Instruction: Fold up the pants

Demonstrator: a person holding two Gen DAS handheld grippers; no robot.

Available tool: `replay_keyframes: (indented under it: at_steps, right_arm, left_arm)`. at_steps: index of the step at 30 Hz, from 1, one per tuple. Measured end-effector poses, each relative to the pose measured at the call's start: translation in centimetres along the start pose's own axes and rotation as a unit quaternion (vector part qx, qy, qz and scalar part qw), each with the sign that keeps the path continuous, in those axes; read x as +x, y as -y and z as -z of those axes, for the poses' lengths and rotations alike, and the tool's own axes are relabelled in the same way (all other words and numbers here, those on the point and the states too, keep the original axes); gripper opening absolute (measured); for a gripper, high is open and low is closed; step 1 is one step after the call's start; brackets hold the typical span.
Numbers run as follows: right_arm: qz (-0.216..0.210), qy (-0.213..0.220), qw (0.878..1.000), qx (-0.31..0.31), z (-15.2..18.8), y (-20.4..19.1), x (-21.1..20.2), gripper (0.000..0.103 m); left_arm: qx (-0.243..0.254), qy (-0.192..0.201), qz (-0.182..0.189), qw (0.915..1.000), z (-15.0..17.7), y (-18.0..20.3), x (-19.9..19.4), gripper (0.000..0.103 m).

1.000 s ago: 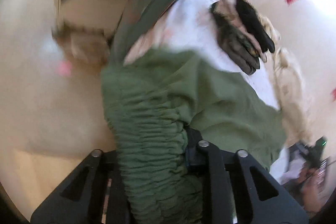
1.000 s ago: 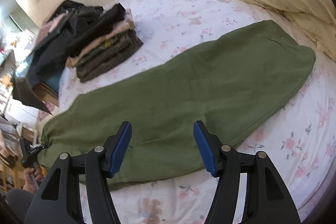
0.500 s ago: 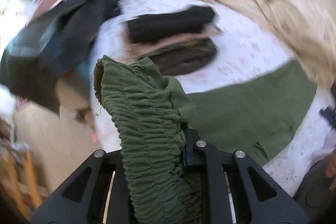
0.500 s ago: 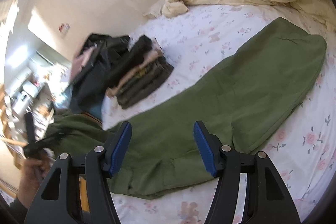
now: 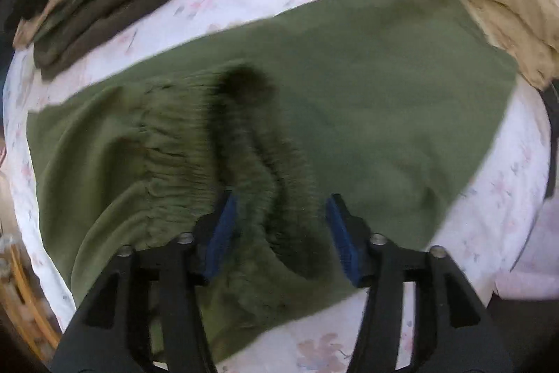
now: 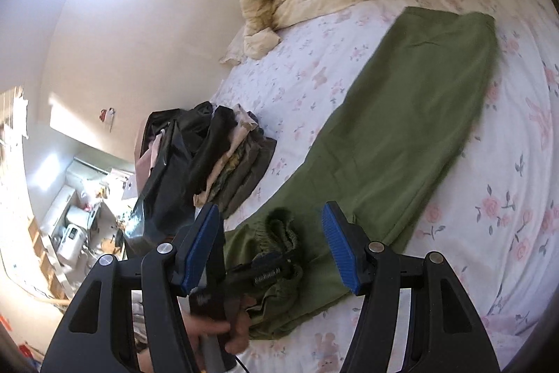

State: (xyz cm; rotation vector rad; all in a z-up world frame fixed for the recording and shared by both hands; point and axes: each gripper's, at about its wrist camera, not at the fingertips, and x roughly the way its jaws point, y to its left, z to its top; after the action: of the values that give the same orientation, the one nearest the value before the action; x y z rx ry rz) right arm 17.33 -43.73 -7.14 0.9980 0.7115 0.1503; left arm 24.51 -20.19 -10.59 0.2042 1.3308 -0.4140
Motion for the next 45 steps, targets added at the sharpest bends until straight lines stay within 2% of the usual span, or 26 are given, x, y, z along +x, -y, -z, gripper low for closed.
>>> replay_keyframes:
  at_steps: [2,3,5,7,9,12,14,18,19,22,23,25,27,29,31,32,33,34,36,37,39,40,41,43,45]
  right_arm:
    - [0.001,-0.003,1.0,-0.001,0.1,-0.2,0.3,0.064]
    - [0.001,-0.006,1.0,-0.003,0.2,-0.4,0.5,0.064]
    - [0.002,-0.018,1.0,-0.008,0.6,-0.9,1.4,0.064]
    - [0.004,-0.039,0.999,-0.017,1.0,-1.4,2.3,0.064]
    - [0.015,-0.071,0.997,-0.031,1.3,-2.1,3.9,0.064]
    - [0.035,-0.126,0.99,-0.06,1.3,-3.6,7.7,0.064]
    - [0.045,-0.149,0.985,-0.079,1.1,-4.7,10.3,0.064]
    - [0.042,-0.213,0.972,-0.096,1.8,-6.2,16.5,0.062]
    - [0.056,-0.238,0.964,-0.102,2.5,-6.4,18.4,0.062]
    - [0.096,-0.291,0.945,-0.118,4.9,-5.8,23.0,0.055]
    - [0.099,-0.308,0.939,-0.113,5.7,-5.5,24.1,0.05]
    - [0.105,-0.331,0.931,-0.113,7.1,-5.1,25.5,0.05]
    - [0.111,-0.347,0.923,-0.122,8.1,-5.0,26.3,0.05]
    - [0.138,-0.358,0.914,-0.129,8.8,-4.6,26.7,0.051]
    - [0.173,-0.37,0.902,-0.14,9.4,-3.6,27.3,0.051]
    - [0.181,-0.381,0.894,-0.15,9.8,-3.2,27.7,0.051]
    - [0.182,-0.388,0.891,-0.148,10.0,-3.1,27.9,0.051]
    - [0.179,-0.387,0.893,-0.146,10.0,-3.2,27.8,0.053]
    - [0.135,-0.396,0.897,-0.143,9.8,-4.3,27.5,0.049]
    - [0.135,-0.385,0.899,-0.16,9.6,-5.2,27.0,0.048]
    - [0.163,-0.338,0.902,-0.214,9.0,-6.9,25.6,0.052]
    - [0.157,-0.33,0.905,-0.216,8.9,-7.2,25.1,0.053]
    - [0.128,-0.34,0.912,-0.189,8.7,-7.1,24.7,0.053]
    - [0.096,-0.368,0.914,-0.143,9.4,-6.4,25.0,0.051]
    - [0.133,-0.374,0.905,-0.156,10.3,-5.5,25.5,0.053]
  left_arm:
    - [0.01,0.039,0.054,0.9977,0.6,-0.3,-3.1,0.056]
    - [0.018,0.059,0.066,0.9959,1.0,-0.9,-5.2,0.056]
    - [0.019,0.08,0.069,0.9942,1.7,-2.9,-8.6,0.056]
    - [0.005,0.093,0.061,0.9938,2.6,-5.8,-10.9,0.064]
    - [-0.022,0.106,0.015,0.994,4.0,-10.4,-13.0,0.073]
    - [-0.077,0.1,-0.056,0.9905,5.5,-15.8,-12.3,0.076]
    - [-0.108,0.068,-0.079,0.9886,6.5,-18.7,-10.2,0.076]
    - [-0.157,-0.008,-0.041,0.9867,7.7,-21.0,-5.5,0.076]
    - [-0.159,-0.018,-0.038,0.9863,7.8,-21.2,-4.7,0.076]
    - [-0.157,-0.005,-0.061,0.9858,7.4,-21.9,-4.8,0.076]
    - [-0.164,0.013,-0.07,0.9839,7.1,-22.6,-5.6,0.076]
    - [-0.179,0.029,-0.078,0.9803,6.9,-23.2,-6.4,0.076]
    - [-0.197,0.038,-0.075,0.9768,6.5,-23.6,-6.8,0.076]
    - [-0.211,0.044,-0.068,0.974,6.6,-24.0,-7.2,0.076]
    - [-0.218,0.048,-0.057,0.9731,6.5,-24.1,-7.5,0.076]
    - [-0.218,0.049,-0.053,0.9733,6.3,-23.9,-7.4,0.076]
    - [-0.215,0.052,-0.052,0.9738,6.2,-23.7,-7.7,0.076]
    - [-0.211,0.053,-0.054,0.9744,6.1,-23.5,-7.9,0.076]
    - [-0.204,0.056,-0.056,0.9757,5.9,-23.0,-8.0,0.076]
    - [-0.203,0.059,-0.057,0.9758,6.0,-22.9,-8.1,0.076]
    - [-0.202,0.062,-0.06,0.9756,6.0,-22.8,-8.3,0.076]
    - [-0.202,0.064,-0.064,0.9751,6.1,-22.8,-8.3,0.076]
    - [-0.203,0.064,-0.066,0.9748,6.2,-22.9,-8.4,0.076]
    - [-0.205,0.062,-0.066,0.9745,6.3,-22.9,-8.2,0.076]
    - [-0.206,0.059,-0.066,0.9746,6.3,-22.9,-8.0,0.076]
